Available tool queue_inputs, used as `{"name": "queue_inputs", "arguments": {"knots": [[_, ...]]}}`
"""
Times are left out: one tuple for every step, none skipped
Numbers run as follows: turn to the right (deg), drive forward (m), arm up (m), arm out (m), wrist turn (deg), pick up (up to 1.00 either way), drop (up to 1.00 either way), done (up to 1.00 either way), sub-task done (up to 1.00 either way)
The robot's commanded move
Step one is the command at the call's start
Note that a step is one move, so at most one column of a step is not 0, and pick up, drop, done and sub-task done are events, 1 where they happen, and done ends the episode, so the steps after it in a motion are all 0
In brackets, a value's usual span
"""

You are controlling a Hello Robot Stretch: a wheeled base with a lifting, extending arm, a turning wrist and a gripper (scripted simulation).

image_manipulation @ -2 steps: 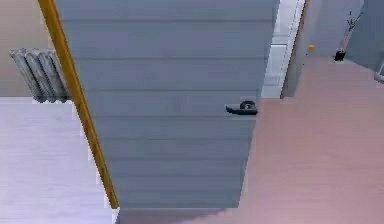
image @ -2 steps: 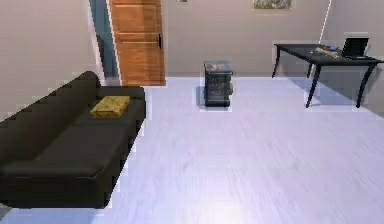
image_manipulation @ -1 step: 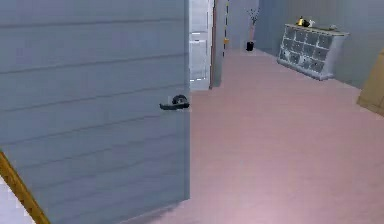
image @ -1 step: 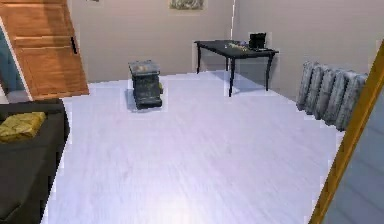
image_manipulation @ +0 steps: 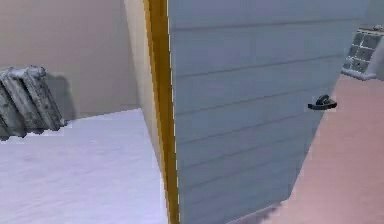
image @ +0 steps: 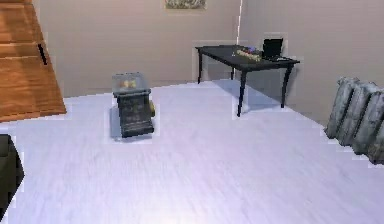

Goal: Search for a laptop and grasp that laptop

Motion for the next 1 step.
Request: {"name": "queue_inputs", "arguments": {"knots": [[18.0,0.0,0.0,0.0,0.0,0.0,0.0,0.0,0.0]]}}
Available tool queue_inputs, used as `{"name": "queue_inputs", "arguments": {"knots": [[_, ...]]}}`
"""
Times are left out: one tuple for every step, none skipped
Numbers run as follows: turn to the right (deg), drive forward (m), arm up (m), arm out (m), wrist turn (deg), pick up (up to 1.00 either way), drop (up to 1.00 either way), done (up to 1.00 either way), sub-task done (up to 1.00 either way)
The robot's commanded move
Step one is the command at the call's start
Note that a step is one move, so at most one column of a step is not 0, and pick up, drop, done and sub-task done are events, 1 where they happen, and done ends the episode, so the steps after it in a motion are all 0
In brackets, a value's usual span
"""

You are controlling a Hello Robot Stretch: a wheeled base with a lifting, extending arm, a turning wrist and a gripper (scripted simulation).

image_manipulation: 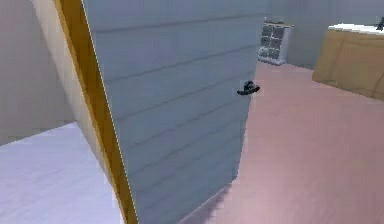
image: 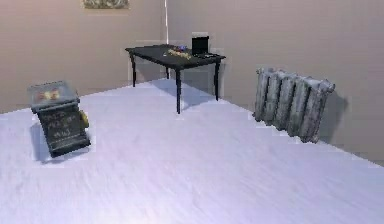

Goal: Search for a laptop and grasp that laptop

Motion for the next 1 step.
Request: {"name": "queue_inputs", "arguments": {"knots": [[0.0,1.0,0.0,0.0,0.0,0.0,0.0,0.0,0.0]]}}
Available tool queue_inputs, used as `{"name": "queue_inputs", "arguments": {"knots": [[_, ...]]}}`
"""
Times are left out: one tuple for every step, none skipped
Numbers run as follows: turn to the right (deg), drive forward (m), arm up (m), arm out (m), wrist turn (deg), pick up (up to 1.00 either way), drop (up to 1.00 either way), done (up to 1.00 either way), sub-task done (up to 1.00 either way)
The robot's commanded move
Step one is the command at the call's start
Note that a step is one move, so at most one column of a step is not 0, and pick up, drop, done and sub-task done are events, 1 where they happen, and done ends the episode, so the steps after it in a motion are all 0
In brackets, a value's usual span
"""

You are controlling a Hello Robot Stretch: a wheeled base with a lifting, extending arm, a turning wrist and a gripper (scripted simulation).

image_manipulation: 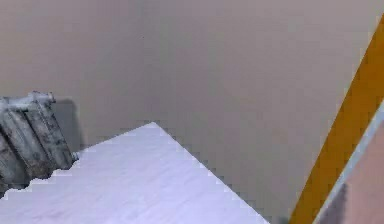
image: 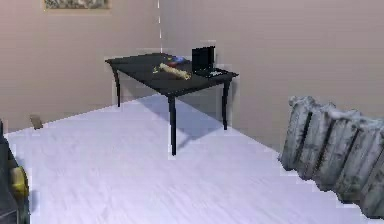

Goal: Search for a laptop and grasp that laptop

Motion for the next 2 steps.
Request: {"name": "queue_inputs", "arguments": {"knots": [[0.0,1.0,0.0,0.0,0.0,0.0,0.0,0.0,0.0],[0.0,0.35,0.0,0.0,0.0,0.0,0.0,0.0,0.0]]}}
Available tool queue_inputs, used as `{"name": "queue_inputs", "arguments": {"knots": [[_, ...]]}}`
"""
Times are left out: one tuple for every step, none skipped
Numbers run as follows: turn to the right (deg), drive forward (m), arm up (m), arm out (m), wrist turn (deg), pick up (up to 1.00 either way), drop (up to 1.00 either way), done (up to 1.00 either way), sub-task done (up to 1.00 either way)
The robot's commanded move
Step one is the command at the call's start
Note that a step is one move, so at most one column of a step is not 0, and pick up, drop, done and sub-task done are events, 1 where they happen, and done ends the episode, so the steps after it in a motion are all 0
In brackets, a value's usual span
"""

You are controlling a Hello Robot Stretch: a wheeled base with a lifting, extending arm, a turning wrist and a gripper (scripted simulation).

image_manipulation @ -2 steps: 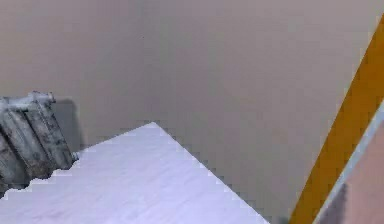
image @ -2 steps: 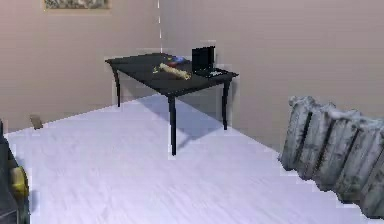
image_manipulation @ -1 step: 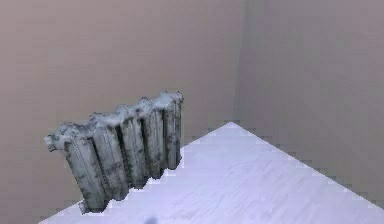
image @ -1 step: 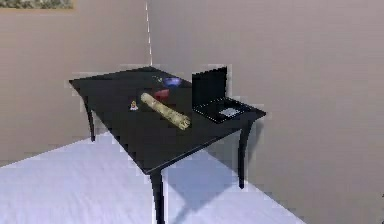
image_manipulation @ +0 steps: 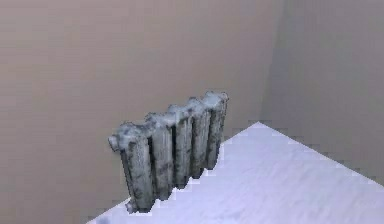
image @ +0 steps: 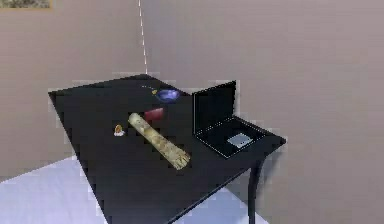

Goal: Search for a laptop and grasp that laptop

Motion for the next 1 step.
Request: {"name": "queue_inputs", "arguments": {"knots": [[-45.0,0.0,0.0,0.0,0.0,0.0,0.0,0.0,0.0]]}}
